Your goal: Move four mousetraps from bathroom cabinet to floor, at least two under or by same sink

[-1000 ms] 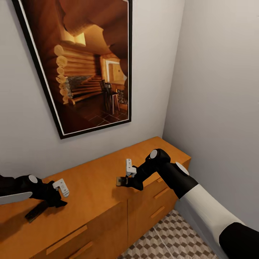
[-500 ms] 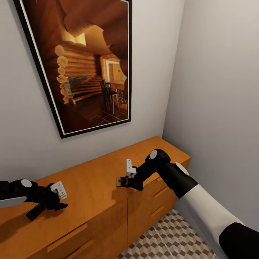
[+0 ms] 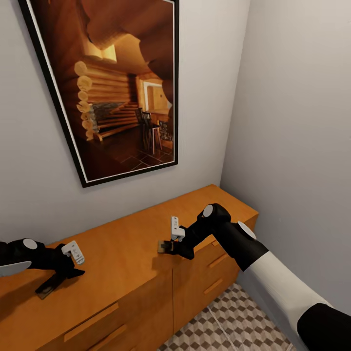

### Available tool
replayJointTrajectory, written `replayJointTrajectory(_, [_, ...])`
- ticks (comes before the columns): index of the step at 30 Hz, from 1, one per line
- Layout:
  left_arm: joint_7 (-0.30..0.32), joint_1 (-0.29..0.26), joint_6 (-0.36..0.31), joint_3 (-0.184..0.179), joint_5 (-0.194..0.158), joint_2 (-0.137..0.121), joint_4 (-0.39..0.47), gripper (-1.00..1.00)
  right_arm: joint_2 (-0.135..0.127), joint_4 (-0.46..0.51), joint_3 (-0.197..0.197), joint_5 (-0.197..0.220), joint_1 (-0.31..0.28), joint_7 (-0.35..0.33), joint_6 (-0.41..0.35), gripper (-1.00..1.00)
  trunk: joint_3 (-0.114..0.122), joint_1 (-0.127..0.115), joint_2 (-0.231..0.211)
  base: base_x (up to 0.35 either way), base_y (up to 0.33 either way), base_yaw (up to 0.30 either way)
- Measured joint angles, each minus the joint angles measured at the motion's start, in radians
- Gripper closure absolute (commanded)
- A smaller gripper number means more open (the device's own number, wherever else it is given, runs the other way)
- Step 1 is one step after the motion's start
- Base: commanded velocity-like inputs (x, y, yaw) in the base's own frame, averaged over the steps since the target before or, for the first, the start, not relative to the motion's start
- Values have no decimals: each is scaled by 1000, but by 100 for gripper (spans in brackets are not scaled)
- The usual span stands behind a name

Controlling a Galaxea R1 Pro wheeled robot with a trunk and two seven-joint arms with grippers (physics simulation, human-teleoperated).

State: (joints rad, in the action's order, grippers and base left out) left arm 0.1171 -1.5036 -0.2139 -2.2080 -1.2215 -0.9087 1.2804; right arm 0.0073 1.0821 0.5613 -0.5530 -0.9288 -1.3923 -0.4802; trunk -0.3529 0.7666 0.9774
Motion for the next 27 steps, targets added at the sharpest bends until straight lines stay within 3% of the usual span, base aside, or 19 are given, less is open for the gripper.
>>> replayJointTrajectory(4, [84,0,1,10,1,-2,-12,-100,0,0,0,1,0,1,1,100,0,0,0,0,0,0])
replayJointTrajectory(7, [113,0,2,10,2,0,-39,-100,1,0,0,1,0,2,1,100,0,0,0,0,0,0])
replayJointTrajectory(27, [131,1,4,8,-4,-5,-37,-100,2,2,0,1,0,0,1,100,0,0,0,-12,0,0])
